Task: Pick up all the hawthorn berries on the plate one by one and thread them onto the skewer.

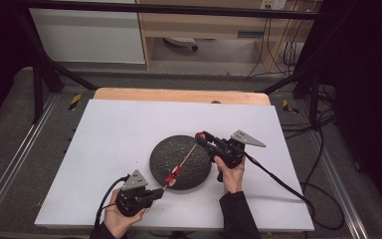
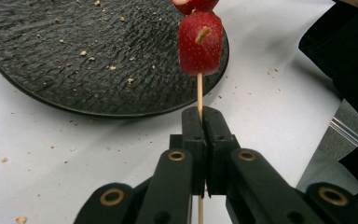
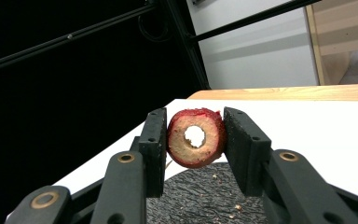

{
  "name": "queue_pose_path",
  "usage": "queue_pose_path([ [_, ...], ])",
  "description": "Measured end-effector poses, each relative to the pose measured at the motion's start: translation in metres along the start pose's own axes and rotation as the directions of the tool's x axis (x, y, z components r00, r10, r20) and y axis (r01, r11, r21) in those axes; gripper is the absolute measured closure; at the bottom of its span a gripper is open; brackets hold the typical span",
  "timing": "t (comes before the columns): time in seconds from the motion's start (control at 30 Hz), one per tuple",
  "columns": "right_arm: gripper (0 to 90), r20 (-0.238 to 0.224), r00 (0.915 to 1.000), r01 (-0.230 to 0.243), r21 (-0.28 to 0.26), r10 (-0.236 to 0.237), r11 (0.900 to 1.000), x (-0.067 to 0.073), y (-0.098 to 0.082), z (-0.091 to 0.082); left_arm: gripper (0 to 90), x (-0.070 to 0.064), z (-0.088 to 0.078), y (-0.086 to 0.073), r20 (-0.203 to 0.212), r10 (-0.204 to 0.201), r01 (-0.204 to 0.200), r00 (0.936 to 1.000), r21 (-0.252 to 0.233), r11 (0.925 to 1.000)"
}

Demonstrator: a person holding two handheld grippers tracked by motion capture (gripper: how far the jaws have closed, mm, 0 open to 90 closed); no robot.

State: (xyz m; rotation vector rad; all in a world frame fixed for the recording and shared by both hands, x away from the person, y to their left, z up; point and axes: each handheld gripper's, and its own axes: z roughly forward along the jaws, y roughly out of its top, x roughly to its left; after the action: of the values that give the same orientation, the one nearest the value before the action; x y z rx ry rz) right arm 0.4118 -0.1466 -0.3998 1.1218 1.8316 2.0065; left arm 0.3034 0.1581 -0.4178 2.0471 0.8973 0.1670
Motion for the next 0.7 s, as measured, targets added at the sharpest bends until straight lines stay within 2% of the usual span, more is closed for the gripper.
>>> queue_pose_path([
  [0.37,61.9,0.003,0.9997,0.024,0.01,-0.024,1.0,0.0002,-0.0003,-0.0008,88.5,-0.0002,0.0002,-0.0004,-0.004,-0.004,0.004,1.0,0.003,1.0],
  [0.7,62.0,0.005,0.9997,0.025,0.02,-0.025,1.0,-0.0001,-0.0007,-0.0005,88.5,-0.0014,0.0009,0.0004,-0.01,-0.001,0.001,0.9999,0.002,1.0],
])
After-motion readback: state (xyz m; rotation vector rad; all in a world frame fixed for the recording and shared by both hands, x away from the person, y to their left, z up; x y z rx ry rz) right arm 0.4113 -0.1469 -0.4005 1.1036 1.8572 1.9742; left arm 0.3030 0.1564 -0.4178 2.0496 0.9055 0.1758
